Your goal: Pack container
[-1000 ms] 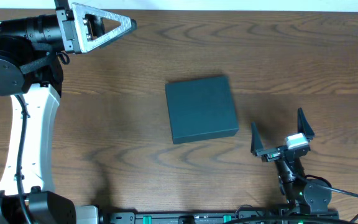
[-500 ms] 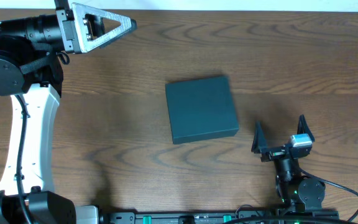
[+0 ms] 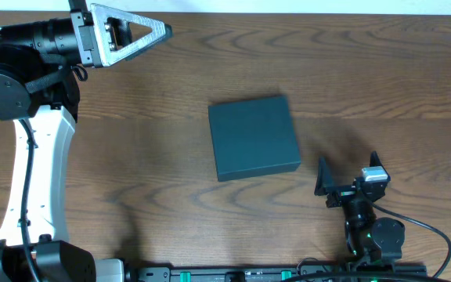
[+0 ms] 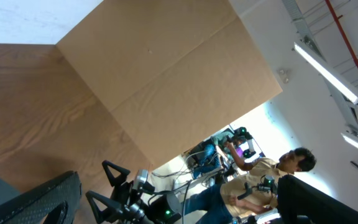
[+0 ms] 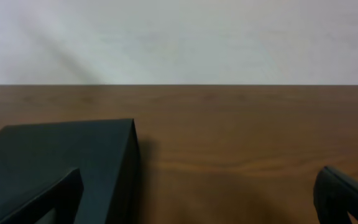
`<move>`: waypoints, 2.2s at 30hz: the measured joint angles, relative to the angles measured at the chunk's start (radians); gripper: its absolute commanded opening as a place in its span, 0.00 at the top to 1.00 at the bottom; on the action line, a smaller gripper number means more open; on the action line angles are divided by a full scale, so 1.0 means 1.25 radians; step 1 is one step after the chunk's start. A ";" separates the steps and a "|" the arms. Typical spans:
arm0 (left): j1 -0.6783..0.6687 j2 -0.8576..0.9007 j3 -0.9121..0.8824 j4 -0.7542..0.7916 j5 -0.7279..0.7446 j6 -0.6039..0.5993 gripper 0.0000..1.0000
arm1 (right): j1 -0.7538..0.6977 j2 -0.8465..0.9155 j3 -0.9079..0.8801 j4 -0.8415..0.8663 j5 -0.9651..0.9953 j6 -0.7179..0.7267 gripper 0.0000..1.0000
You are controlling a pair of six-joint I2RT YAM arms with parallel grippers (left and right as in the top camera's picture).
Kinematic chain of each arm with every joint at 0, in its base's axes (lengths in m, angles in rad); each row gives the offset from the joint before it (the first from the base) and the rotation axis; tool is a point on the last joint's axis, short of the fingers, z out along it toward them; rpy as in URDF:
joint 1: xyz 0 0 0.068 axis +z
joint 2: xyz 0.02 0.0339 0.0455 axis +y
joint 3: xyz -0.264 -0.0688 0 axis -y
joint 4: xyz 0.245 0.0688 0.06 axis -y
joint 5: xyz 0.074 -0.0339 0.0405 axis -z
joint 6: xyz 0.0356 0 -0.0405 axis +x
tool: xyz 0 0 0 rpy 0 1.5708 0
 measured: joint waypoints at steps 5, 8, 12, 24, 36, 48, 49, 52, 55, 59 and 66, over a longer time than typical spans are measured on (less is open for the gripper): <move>0.000 0.000 0.000 0.000 0.000 0.000 0.01 | 0.000 0.000 0.000 -0.001 0.010 0.000 0.01; 0.000 0.000 0.000 0.000 0.000 0.000 0.01 | 0.000 0.000 0.000 -0.002 0.013 0.000 0.01; 0.000 0.000 0.000 0.000 0.000 0.000 0.01 | 0.000 0.000 0.000 -0.002 0.015 0.000 0.01; 0.000 0.000 0.000 0.000 0.000 0.000 0.01 | 0.000 0.000 0.000 -0.003 0.018 0.000 0.01; 0.000 0.000 0.000 0.000 0.000 0.000 0.01 | 0.000 0.000 0.000 -0.003 0.018 0.000 0.01; 0.010 0.002 0.000 0.000 0.000 0.000 0.01 | 0.000 0.000 0.000 -0.003 0.018 0.000 0.01; 0.016 0.002 0.000 0.000 0.000 0.000 0.01 | 0.000 0.000 0.000 -0.003 0.018 0.000 0.01; 0.045 0.007 0.000 -0.006 -0.012 0.004 0.01 | 0.000 0.000 0.000 -0.003 0.018 0.000 0.01; 0.082 0.008 0.000 -0.066 -0.037 0.016 0.01 | 0.000 0.000 0.000 -0.003 0.019 0.000 0.01; 0.124 0.009 0.000 -0.254 -0.095 0.066 0.01 | 0.000 0.000 0.000 -0.003 0.020 0.000 0.01; 0.117 0.011 0.000 -0.695 -0.264 0.304 0.01 | 0.000 0.000 0.000 -0.003 0.021 0.000 0.01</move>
